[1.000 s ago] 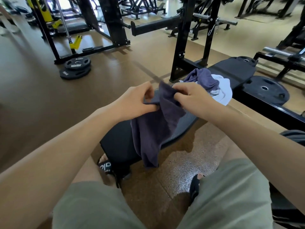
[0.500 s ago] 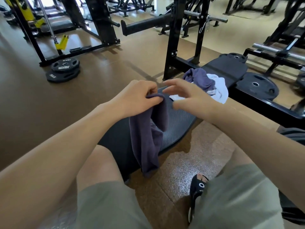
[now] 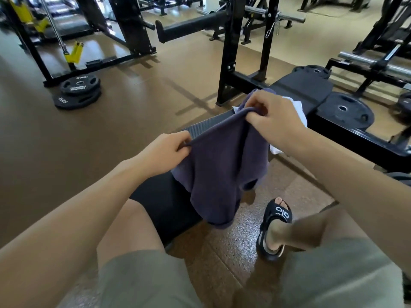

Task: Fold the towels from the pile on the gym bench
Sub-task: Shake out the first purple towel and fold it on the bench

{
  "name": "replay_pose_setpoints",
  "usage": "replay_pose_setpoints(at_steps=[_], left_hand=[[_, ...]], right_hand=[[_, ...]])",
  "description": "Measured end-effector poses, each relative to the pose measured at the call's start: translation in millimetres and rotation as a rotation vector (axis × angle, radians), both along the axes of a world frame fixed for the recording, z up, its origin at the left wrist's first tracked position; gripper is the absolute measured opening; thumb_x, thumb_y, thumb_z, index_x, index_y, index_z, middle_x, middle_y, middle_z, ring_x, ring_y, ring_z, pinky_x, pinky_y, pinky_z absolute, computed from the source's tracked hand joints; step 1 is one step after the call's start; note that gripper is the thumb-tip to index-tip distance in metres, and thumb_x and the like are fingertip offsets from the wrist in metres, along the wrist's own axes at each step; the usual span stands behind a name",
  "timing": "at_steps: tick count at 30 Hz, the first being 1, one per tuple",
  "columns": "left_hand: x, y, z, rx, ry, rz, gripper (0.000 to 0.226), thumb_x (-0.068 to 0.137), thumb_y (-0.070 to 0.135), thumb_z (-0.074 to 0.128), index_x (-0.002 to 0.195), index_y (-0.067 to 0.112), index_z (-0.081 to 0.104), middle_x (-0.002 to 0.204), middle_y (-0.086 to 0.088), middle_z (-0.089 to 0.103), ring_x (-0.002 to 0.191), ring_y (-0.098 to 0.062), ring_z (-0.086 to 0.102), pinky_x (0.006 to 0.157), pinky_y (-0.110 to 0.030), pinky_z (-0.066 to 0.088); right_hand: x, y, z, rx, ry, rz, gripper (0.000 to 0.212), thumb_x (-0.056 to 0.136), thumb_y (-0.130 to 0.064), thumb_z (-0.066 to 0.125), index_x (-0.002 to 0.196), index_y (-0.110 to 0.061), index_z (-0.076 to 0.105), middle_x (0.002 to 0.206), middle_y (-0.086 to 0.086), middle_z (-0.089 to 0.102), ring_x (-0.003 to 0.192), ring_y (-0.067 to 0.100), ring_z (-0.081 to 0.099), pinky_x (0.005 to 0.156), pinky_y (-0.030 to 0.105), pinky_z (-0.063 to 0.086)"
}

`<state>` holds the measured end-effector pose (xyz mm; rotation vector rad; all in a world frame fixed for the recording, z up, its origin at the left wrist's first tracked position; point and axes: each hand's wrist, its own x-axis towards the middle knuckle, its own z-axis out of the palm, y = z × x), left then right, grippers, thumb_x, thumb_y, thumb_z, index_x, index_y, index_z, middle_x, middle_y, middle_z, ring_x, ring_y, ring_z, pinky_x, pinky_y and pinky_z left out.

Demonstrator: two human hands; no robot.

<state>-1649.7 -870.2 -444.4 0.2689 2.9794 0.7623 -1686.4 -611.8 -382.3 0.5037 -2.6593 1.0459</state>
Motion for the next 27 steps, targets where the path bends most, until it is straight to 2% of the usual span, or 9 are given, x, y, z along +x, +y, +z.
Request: replay_pose_setpoints(at_steps=[3, 6, 10, 11, 13, 16, 18, 22, 27], left_hand=[[-5, -10, 2, 0.052, 0.077, 0.094, 0.009, 0.103, 0.022, 0.048, 0.097, 0.020, 0.055, 0.078, 0.000, 0.063, 0.074, -0.021, 0.060, 0.065, -0.033, 0.047], [-11, -6, 20, 0.125, 0.235, 0.181, 0.014, 0.104, 0.025, 0.046, 0.096, 0.015, 0.053, 0.079, -0.007, 0.063, 0.074, -0.026, 0.060, 0.065, -0.041, 0.049], [-16, 10, 47, 0.157, 0.337, 0.162, 0.019, 0.104, 0.030, 0.045, 0.095, 0.014, 0.052, 0.077, -0.006, 0.063, 0.070, -0.026, 0.060, 0.061, -0.047, 0.051], [-16, 15, 51, 0.120, 0.357, 0.123, 0.018, 0.104, 0.031, 0.046, 0.095, 0.016, 0.052, 0.077, -0.003, 0.063, 0.071, -0.026, 0.060, 0.064, -0.045, 0.051], [-17, 26, 56, 0.050, 0.389, 0.042, 0.015, 0.102, 0.032, 0.048, 0.093, 0.021, 0.051, 0.077, 0.002, 0.061, 0.074, -0.028, 0.060, 0.067, -0.043, 0.049], [-16, 39, 61, 0.034, 0.417, -0.019, 0.015, 0.099, 0.037, 0.047, 0.089, 0.026, 0.045, 0.074, 0.001, 0.058, 0.075, -0.034, 0.059, 0.067, -0.044, 0.049], [-16, 41, 63, 0.043, 0.417, -0.028, 0.016, 0.097, 0.038, 0.047, 0.086, 0.028, 0.043, 0.071, -0.001, 0.057, 0.072, -0.036, 0.058, 0.066, -0.044, 0.049], [-15, 27, 62, -0.059, 0.401, -0.026, 0.017, 0.101, 0.035, 0.048, 0.087, 0.026, 0.044, 0.067, 0.007, 0.051, 0.066, -0.028, 0.055, 0.062, -0.038, 0.043], [-12, 12, 54, -0.198, 0.382, -0.049, 0.017, 0.105, 0.035, 0.044, 0.097, 0.020, 0.047, 0.076, 0.003, 0.058, 0.067, -0.028, 0.057, 0.067, -0.045, 0.051]], right_hand=[[-19, 18, -6, 0.056, -0.031, -0.034, 0.010, 0.088, -0.008, 0.059, 0.091, -0.017, 0.064, 0.074, -0.012, 0.058, 0.071, -0.002, 0.054, 0.060, 0.010, 0.037], [-31, 29, -16, 0.208, -0.101, -0.029, 0.013, 0.085, -0.005, 0.060, 0.089, -0.017, 0.061, 0.073, -0.009, 0.056, 0.081, 0.021, 0.055, 0.068, 0.030, 0.041], [-27, 24, -14, 0.437, -0.393, 0.078, 0.021, 0.077, -0.005, 0.070, 0.081, -0.022, 0.058, 0.077, -0.006, 0.059, 0.082, 0.025, 0.057, 0.059, 0.029, 0.041], [-24, 18, -15, 0.438, -0.435, 0.129, 0.023, 0.076, -0.009, 0.074, 0.084, -0.024, 0.059, 0.080, -0.006, 0.062, 0.084, 0.025, 0.060, 0.062, 0.031, 0.046], [-19, -2, -16, 0.236, -0.487, 0.209, 0.028, 0.076, -0.018, 0.081, 0.096, -0.020, 0.062, 0.089, 0.000, 0.069, 0.088, 0.024, 0.065, 0.076, 0.036, 0.052], [-12, -34, -22, -0.070, -0.393, 0.231, 0.025, 0.080, -0.027, 0.080, 0.095, -0.020, 0.060, 0.086, 0.002, 0.069, 0.081, 0.019, 0.065, 0.077, 0.036, 0.052], [-13, -48, -29, -0.085, -0.281, 0.187, 0.018, 0.084, -0.027, 0.072, 0.082, -0.017, 0.057, 0.077, -0.001, 0.064, 0.073, 0.017, 0.060, 0.074, 0.040, 0.051], [-15, -55, -35, -0.122, -0.279, 0.120, 0.014, 0.078, -0.027, 0.056, 0.079, -0.014, 0.051, 0.071, 0.008, 0.064, 0.077, 0.034, 0.066, 0.075, 0.054, 0.056], [-25, -46, -32, 0.151, -0.039, 0.055, 0.006, 0.084, -0.014, 0.051, 0.089, -0.011, 0.053, 0.071, 0.004, 0.059, 0.073, 0.030, 0.055, 0.070, 0.045, 0.052]])
